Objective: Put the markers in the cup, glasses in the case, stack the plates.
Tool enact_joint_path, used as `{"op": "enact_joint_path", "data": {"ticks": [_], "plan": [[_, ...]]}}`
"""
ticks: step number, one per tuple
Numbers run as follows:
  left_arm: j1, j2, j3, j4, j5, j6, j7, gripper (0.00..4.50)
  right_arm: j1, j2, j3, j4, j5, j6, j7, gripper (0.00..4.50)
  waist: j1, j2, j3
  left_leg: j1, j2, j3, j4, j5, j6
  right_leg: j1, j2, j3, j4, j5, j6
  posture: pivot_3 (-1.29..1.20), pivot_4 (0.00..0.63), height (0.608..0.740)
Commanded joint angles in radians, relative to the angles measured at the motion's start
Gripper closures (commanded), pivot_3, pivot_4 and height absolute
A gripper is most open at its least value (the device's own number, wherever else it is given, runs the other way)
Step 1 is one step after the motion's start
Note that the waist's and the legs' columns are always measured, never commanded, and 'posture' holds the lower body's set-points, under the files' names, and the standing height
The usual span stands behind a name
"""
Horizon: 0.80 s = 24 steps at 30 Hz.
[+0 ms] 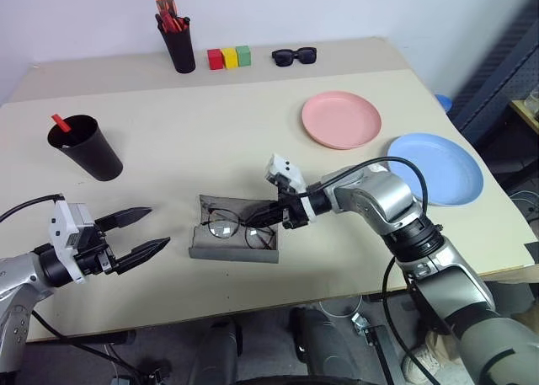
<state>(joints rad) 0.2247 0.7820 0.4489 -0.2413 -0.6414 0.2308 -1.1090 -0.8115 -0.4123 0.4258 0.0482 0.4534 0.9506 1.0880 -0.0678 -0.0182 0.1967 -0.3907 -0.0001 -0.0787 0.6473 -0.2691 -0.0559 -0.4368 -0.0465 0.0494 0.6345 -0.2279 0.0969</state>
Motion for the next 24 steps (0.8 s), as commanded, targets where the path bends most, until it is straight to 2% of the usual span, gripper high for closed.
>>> {"op": "enact_joint_path", "data": {"ticks": [1,3,7,8,9,10,17,24], "plan": [[0.004,0.003,0.028,-0.041,-0.007,0.000,0.010,0.67,-0.018,0.001,0.003,-0.028,-0.003,-0.024,0.025,4.11,0.000,0.000,0.000,0.000,0.000,0.000,0.000,0.000,0.000,0.000,0.000,0.000,0.000,0.000,0.000,0.00,0.150,0.740],[0.006,0.001,0.026,-0.048,-0.008,0.002,0.016,0.67,-0.018,0.006,0.003,-0.024,-0.013,-0.032,0.025,3.55,0.000,0.000,0.000,0.000,0.000,0.000,0.000,0.000,0.000,0.000,0.000,0.000,0.000,0.000,0.000,0.00,0.150,0.740],[0.007,-0.004,0.021,-0.058,-0.007,0.006,0.027,0.67,-0.017,0.017,0.001,-0.012,-0.030,-0.047,0.022,1.62,0.000,0.000,0.000,0.000,0.000,0.000,0.000,0.000,0.000,0.000,0.000,0.000,0.000,0.000,0.000,0.00,0.150,0.740],[0.007,-0.005,0.020,-0.061,-0.008,0.008,0.030,0.67,-0.016,0.020,-0.002,-0.012,-0.033,-0.050,0.019,0.98,0.000,0.000,0.000,0.000,0.000,0.000,0.000,0.000,0.000,0.000,0.000,0.000,0.000,0.000,0.000,0.00,0.150,0.740],[0.007,-0.006,0.018,-0.063,-0.008,0.009,0.033,0.67,-0.014,0.027,-0.009,-0.010,-0.038,-0.056,0.007,0.65,0.000,0.000,0.000,0.000,0.000,0.000,0.000,0.000,0.000,0.000,0.000,0.000,0.000,0.000,0.000,0.00,0.150,0.740],[0.006,-0.007,0.016,-0.065,-0.008,0.011,0.036,0.67,-0.013,0.036,-0.021,-0.006,-0.041,-0.058,-0.008,0.13,0.000,0.000,0.000,0.000,0.000,0.000,0.000,0.000,0.000,0.000,0.000,0.000,0.000,0.000,0.000,0.00,0.150,0.740],[-0.052,-0.032,-0.021,-0.070,0.003,0.029,0.099,0.67,-0.027,0.042,-0.095,-0.032,0.009,-0.006,-0.013,0.06,0.006,0.000,0.000,0.000,0.000,0.000,0.000,0.000,0.000,0.001,0.000,0.000,0.000,0.000,0.000,0.00,0.150,0.740],[-0.163,-0.070,-0.123,-0.064,0.046,0.030,0.150,0.67,-0.008,0.002,-0.196,-0.154,0.090,0.059,-0.032,0.06,0.012,0.000,0.000,0.000,0.000,0.000,0.001,0.000,0.000,0.001,0.000,0.000,0.000,0.000,0.000,0.00,0.150,0.740]]}}
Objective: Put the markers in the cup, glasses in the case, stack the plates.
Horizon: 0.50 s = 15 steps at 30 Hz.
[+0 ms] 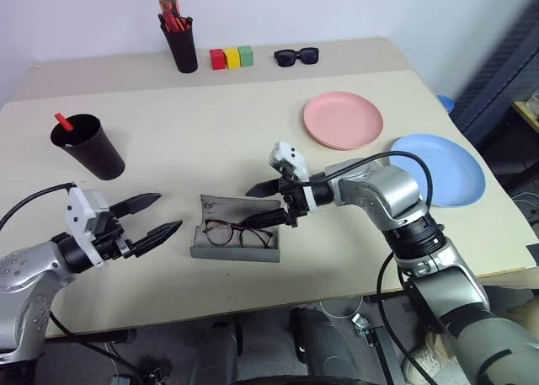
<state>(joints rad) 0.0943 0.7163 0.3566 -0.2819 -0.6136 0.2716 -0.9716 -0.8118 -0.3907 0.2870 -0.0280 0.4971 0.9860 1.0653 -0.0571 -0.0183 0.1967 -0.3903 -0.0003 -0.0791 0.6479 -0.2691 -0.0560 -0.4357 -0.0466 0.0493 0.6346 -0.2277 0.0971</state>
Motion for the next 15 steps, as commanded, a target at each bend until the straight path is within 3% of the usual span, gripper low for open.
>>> {"op": "enact_joint_path", "data": {"ticks": [1,11,14,15], "plan": [[-0.052,-0.008,-0.047,-0.014,0.026,-0.015,0.011,0.67,-0.003,-0.030,-0.075,-0.100,0.060,0.036,-0.015,0.06,0.004,0.000,0.000,0.000,0.000,0.000,0.000,0.000,0.000,0.000,0.000,0.000,0.000,0.000,0.000,0.00,0.150,0.740],[-0.256,-0.010,-0.154,0.145,0.095,-0.062,-0.042,0.67,0.083,-0.049,-0.264,-0.191,0.103,0.066,-0.218,0.06,0.014,0.000,0.000,0.000,0.000,0.000,0.000,0.000,0.000,0.001,0.000,0.000,0.000,0.000,0.000,0.00,0.150,0.740],[-0.316,-0.016,-0.181,0.199,0.108,-0.068,-0.060,1.48,0.108,-0.037,-0.302,-0.173,0.073,0.012,-0.297,0.00,0.014,0.000,0.000,0.000,0.000,0.000,0.001,0.000,0.000,0.001,0.000,0.000,0.000,0.000,0.000,0.00,0.150,0.740],[-0.335,-0.009,-0.198,0.213,0.115,-0.066,-0.079,1.96,0.117,-0.037,-0.315,-0.165,0.063,-0.013,-0.316,0.00,0.013,0.000,0.000,0.000,0.000,0.000,0.001,0.000,0.000,0.001,0.000,0.000,0.000,0.000,0.000,0.00,0.150,0.740]]}}
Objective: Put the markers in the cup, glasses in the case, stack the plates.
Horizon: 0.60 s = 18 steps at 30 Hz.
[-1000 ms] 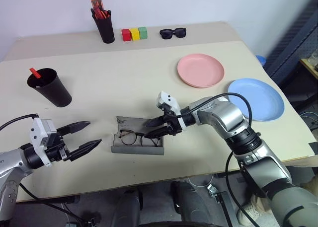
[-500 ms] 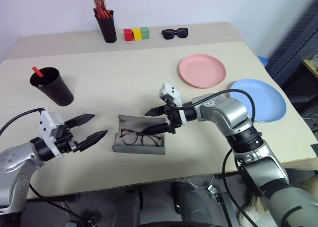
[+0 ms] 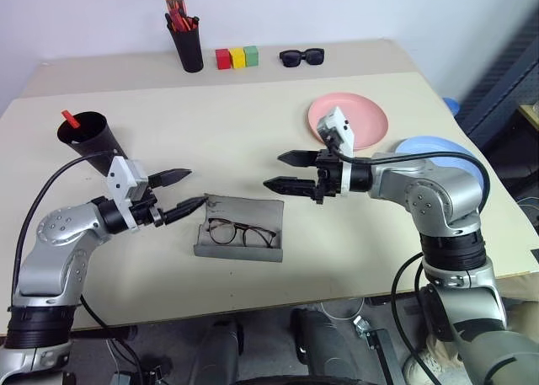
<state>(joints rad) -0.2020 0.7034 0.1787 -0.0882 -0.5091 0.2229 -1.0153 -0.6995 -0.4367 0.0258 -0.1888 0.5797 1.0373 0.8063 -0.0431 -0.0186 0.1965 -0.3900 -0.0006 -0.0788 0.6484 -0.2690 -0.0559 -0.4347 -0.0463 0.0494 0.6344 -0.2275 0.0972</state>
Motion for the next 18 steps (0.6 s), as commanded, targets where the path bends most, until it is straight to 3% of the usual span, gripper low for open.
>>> {"op": "enact_joint_path", "data": {"ticks": [1,5,6,12,14,18], "plan": [[-0.058,0.010,-0.037,0.039,0.027,-0.026,-0.051,2.47,0.014,0.006,-0.062,0.004,-0.037,-0.094,-0.077,0.00,-0.001,0.000,0.000,0.000,0.000,0.000,0.000,0.000,0.000,0.000,0.000,0.000,0.000,0.000,0.000,0.00,0.150,0.740],[-0.137,0.019,-0.080,0.114,0.060,-0.051,-0.114,4.29,0.055,-0.035,-0.048,0.035,-0.135,-0.250,-0.108,0.00,-0.001,0.000,0.000,0.000,0.000,0.000,0.000,0.000,0.000,0.000,0.000,0.000,0.000,0.000,0.000,0.00,0.150,0.740],[-0.162,0.016,-0.088,0.138,0.074,-0.063,-0.117,4.46,0.066,-0.044,-0.043,0.037,-0.149,-0.270,-0.110,0.00,-0.001,0.000,0.000,0.000,0.000,0.000,0.000,0.000,0.000,0.000,0.000,0.000,0.000,0.000,0.000,0.00,0.150,0.740],[-0.340,-0.011,-0.227,0.313,0.271,-0.134,-0.086,4.46,0.133,-0.057,-0.026,-0.017,-0.164,-0.309,-0.112,0.00,0.001,0.000,0.000,0.000,0.000,0.000,0.000,0.000,0.000,0.000,0.000,0.000,0.000,0.000,0.000,0.00,0.150,0.740],[-0.394,0.008,-0.308,0.346,0.425,-0.168,-0.025,4.46,0.143,-0.050,-0.028,-0.030,-0.161,-0.305,-0.124,0.00,-0.001,0.000,0.000,0.000,-0.001,0.000,0.000,0.000,0.000,0.000,0.000,0.000,0.000,0.000,0.001,0.00,0.150,0.740],[-0.447,0.015,-0.337,0.389,0.395,-0.205,-0.157,4.46,0.162,-0.045,-0.030,-0.054,-0.152,-0.293,-0.140,0.00,-0.003,0.000,0.000,0.000,0.000,0.000,0.000,0.000,0.000,0.000,0.000,0.000,0.000,0.000,0.001,0.00,0.150,0.740]]}}
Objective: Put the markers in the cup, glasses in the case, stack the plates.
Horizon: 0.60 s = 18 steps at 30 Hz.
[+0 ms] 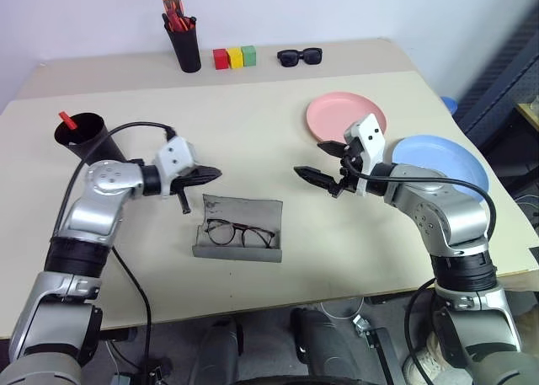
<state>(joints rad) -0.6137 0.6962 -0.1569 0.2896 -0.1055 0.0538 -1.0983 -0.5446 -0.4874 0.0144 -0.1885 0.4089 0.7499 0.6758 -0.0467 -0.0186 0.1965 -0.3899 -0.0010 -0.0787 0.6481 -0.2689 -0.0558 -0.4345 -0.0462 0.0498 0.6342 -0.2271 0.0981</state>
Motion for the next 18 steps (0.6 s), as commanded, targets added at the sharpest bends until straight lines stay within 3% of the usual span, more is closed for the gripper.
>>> {"op": "enact_joint_path", "data": {"ticks": [1,12,18], "plan": [[-0.046,0.028,-0.005,0.027,-0.006,-0.045,-0.097,4.46,0.014,0.003,-0.022,-0.062,0.023,-0.001,-0.010,0.00,0.002,0.000,0.000,0.000,0.000,0.000,0.000,0.000,0.000,0.000,0.000,0.000,0.000,0.000,0.000,0.00,0.150,0.740],[0.002,0.131,0.027,-0.054,-0.133,0.006,-0.351,4.46,0.060,-0.020,-0.032,-0.077,0.041,0.016,-0.010,0.00,0.001,0.000,0.000,0.000,0.000,0.000,0.000,0.000,0.000,0.000,0.000,0.000,0.000,0.000,0.000,0.00,0.150,0.740],[0.054,0.145,0.037,-0.138,-0.160,0.042,-0.359,4.46,0.046,-0.015,-0.029,-0.052,0.037,0.001,-0.008,0.00,0.004,0.000,0.000,0.000,0.000,0.000,0.001,0.000,0.000,0.000,0.000,0.000,0.000,0.000,0.000,0.00,0.150,0.740]]}}
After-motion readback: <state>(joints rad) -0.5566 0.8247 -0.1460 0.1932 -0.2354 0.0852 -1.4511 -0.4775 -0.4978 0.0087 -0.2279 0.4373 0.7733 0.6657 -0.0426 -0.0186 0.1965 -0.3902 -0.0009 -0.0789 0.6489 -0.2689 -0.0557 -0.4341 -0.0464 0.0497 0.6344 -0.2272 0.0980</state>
